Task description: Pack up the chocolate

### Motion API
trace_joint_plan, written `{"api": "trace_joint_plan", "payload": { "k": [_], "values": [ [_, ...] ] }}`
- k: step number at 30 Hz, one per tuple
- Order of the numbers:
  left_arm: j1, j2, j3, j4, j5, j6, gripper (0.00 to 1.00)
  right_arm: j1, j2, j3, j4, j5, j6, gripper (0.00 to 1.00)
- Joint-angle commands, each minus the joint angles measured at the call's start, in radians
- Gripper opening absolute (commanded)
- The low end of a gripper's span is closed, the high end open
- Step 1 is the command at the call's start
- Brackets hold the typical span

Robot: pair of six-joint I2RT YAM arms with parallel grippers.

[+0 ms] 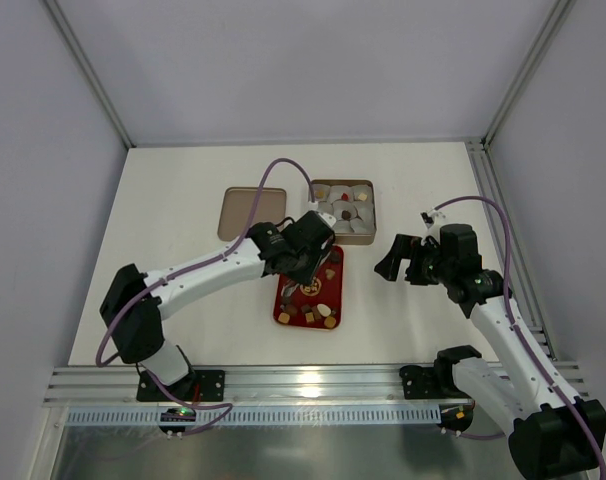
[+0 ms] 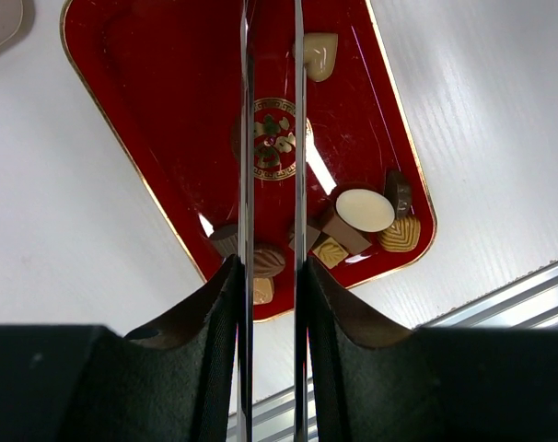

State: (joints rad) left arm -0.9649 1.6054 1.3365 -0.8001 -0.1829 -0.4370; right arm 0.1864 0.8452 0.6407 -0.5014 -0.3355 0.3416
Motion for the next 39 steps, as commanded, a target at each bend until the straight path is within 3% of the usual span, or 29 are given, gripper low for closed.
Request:
{"api": "trace_joint_plan", "payload": {
  "k": [1, 20, 39],
  "values": [
    [-0.003, -0.051, -0.013, 0.002, -0.02, -0.011, 0.32, 0.01, 0.006, 0.004, 0.029, -0.002, -0.01, 1.0],
    [-0.003, -0.079, 0.016, 0.033, -0.013, -0.008, 0.4, 0.018, 0.011, 0.005, 0.027, 0.007, -0.012, 1.0],
    [-0.005, 0.027, 0.046, 0.095, 0.016, 0.024, 0.39, 0.024, 0.014, 0.005, 0.024, 0.007, -0.01, 1.0]
  ]
}}
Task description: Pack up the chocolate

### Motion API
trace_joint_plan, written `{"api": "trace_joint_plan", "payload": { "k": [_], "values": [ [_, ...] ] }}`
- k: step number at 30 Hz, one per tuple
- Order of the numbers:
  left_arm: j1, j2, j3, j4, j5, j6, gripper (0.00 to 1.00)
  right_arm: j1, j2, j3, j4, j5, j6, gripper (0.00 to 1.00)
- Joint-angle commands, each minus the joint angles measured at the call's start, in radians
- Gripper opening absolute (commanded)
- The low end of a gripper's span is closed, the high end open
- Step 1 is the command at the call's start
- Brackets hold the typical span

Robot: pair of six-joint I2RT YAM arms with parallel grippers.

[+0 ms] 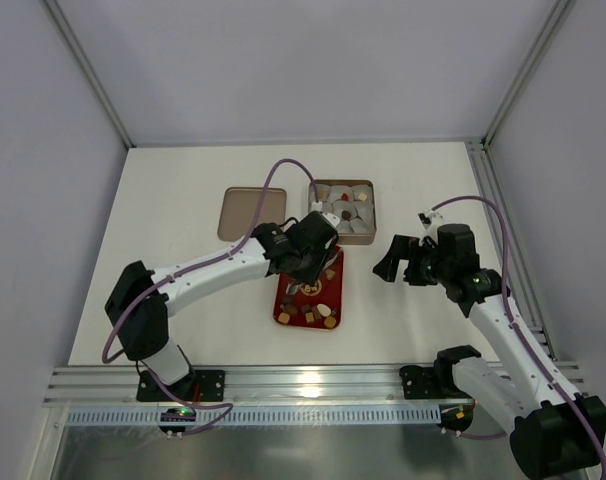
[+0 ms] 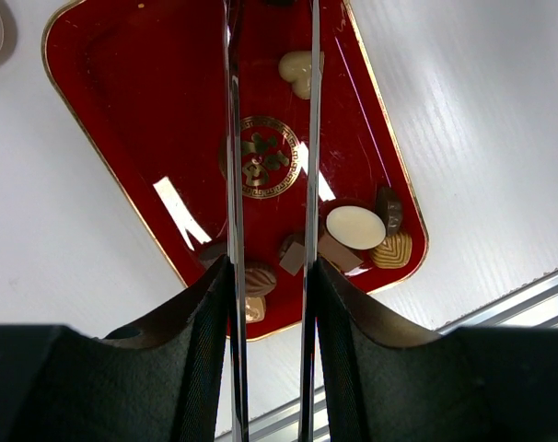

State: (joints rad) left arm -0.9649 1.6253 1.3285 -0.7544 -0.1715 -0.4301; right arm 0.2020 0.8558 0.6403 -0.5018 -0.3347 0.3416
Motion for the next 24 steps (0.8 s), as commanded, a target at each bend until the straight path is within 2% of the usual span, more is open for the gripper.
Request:
{"api": "trace_joint_plan", "payload": {
  "k": [1, 24],
  "values": [
    [-0.003, 0.01, 0.055, 0.052, 0.003, 0.019, 0.39, 0.008, 0.003, 0.005, 0.025, 0.006, -0.01, 1.0],
    [-0.003, -0.028, 0.04, 0.03, -0.013, 0.022, 0.31, 0.011, 0.011, 0.007, 0.028, 0.003, -0.012, 1.0]
  ]
}}
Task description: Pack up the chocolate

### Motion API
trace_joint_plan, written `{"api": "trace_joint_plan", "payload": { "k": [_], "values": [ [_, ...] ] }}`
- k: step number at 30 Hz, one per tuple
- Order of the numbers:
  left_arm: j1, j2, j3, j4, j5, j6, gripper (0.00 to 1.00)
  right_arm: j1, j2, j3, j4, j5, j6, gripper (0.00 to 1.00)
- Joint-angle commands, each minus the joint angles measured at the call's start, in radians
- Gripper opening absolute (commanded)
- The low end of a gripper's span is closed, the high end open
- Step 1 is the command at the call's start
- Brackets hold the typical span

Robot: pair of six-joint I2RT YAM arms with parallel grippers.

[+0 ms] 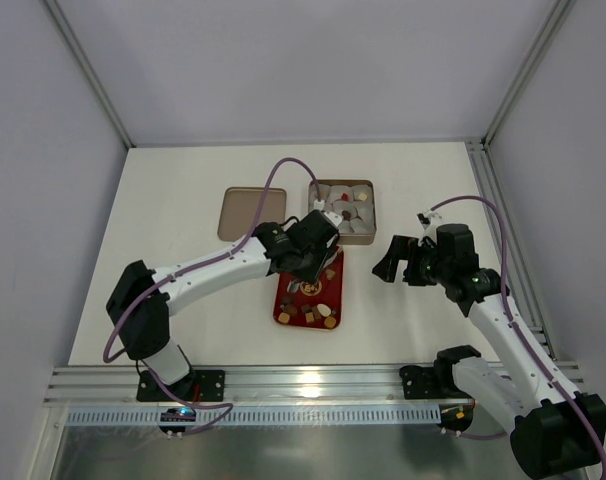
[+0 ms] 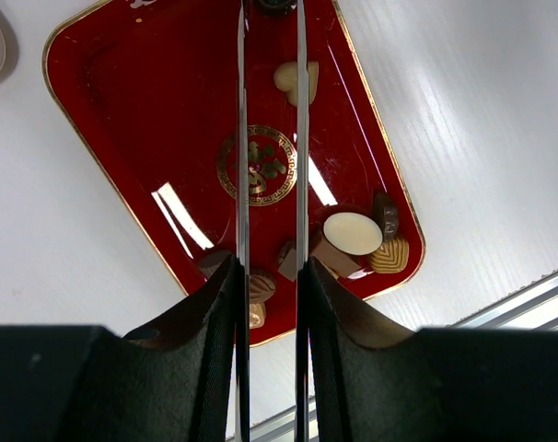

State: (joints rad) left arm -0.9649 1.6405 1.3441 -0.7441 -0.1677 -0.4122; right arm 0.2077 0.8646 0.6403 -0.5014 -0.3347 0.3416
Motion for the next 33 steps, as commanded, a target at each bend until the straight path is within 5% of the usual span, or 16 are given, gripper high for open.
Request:
{"api": "trace_joint_plan", "payload": {
  "k": [1, 24, 33],
  "values": [
    [-0.003, -0.047, 0.024, 0.012, -0.019, 0.004, 0.31, 0.006, 0.002, 0.007, 0.026, 0.005, -0.01, 1.0],
    [-0.003, -0.114, -0.014, -0.021, -0.035, 0.001, 0.31, 0.013, 0.005, 0.007, 0.024, 0.013, -0.01, 1.0],
    [-0.005, -0.119, -0.013, -0.021, 0.039, 0.021, 0.39, 0.016, 0.005, 0.009, 0.021, 0.016, -0.01, 1.0]
  ]
}}
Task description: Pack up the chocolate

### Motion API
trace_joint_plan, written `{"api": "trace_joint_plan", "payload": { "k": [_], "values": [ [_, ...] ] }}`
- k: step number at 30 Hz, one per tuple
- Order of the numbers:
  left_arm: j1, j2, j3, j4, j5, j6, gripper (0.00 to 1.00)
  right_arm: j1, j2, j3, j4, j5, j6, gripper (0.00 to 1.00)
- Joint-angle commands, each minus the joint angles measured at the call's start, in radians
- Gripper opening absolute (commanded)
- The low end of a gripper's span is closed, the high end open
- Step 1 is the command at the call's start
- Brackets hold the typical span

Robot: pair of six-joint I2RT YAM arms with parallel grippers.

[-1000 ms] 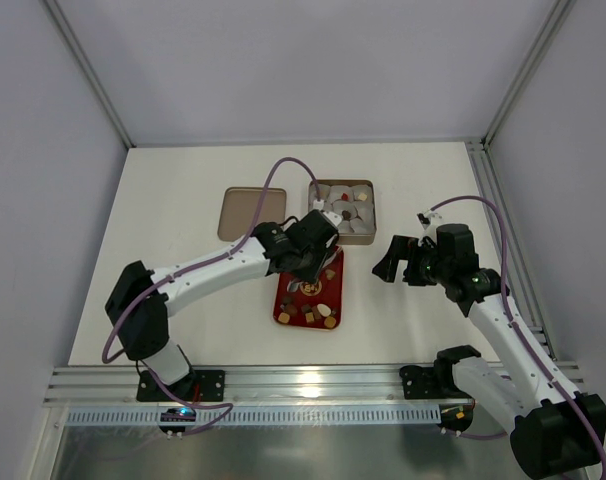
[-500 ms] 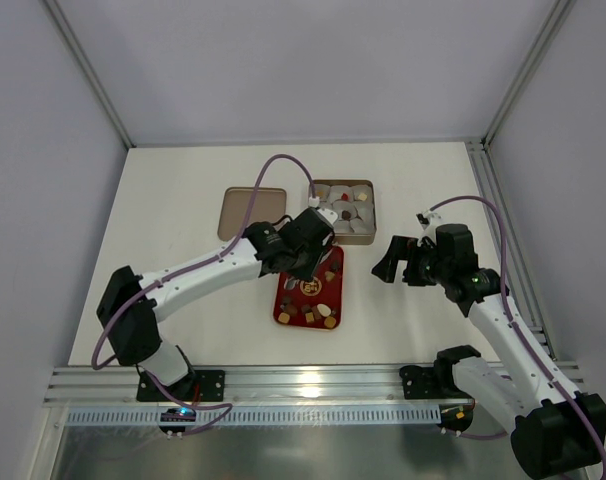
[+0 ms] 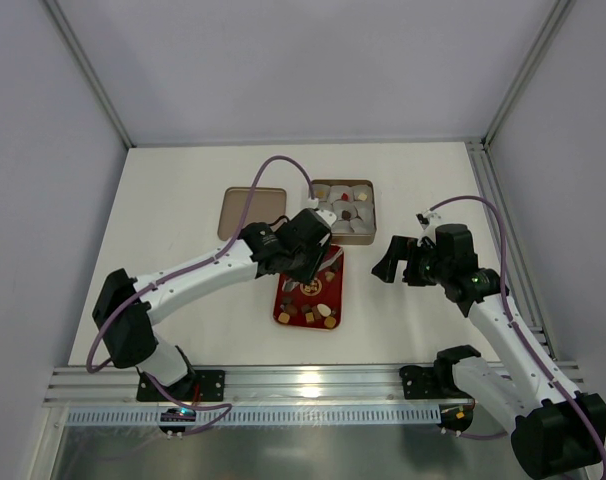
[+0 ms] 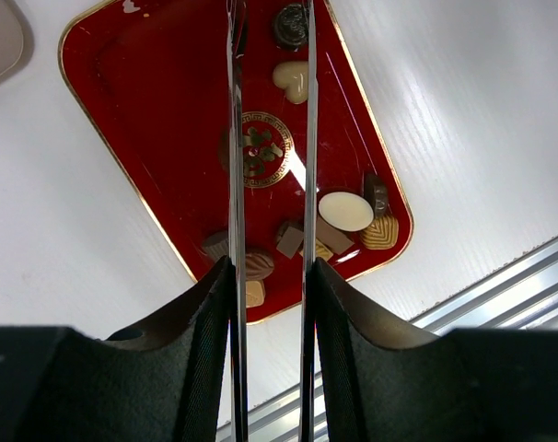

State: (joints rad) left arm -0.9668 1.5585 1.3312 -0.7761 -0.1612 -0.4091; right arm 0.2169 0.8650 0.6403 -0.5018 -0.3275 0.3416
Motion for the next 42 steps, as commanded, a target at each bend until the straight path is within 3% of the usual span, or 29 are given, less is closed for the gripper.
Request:
{"api": "trace_joint_plan", "payload": {
  "k": [1, 23, 42],
  "values": [
    [-0.003, -0.037, -0.001, 0.012, 0.037, 0.019, 0.39, 0.007, 0.006, 0.009, 0.023, 0.01, -0.01, 1.0],
    [-0.033, 0.025, 0.019, -0.041, -0.011, 0.036, 0.38, 0.015, 0.008, 0.009, 0.022, 0.01, -0.009, 1.0],
    [-0.033, -0.026, 0.025, -0.034, -0.061, 0.02, 0.38, 0.024, 0.005, 0.007, 0.022, 0.013, -0.007, 1.0]
  ]
}}
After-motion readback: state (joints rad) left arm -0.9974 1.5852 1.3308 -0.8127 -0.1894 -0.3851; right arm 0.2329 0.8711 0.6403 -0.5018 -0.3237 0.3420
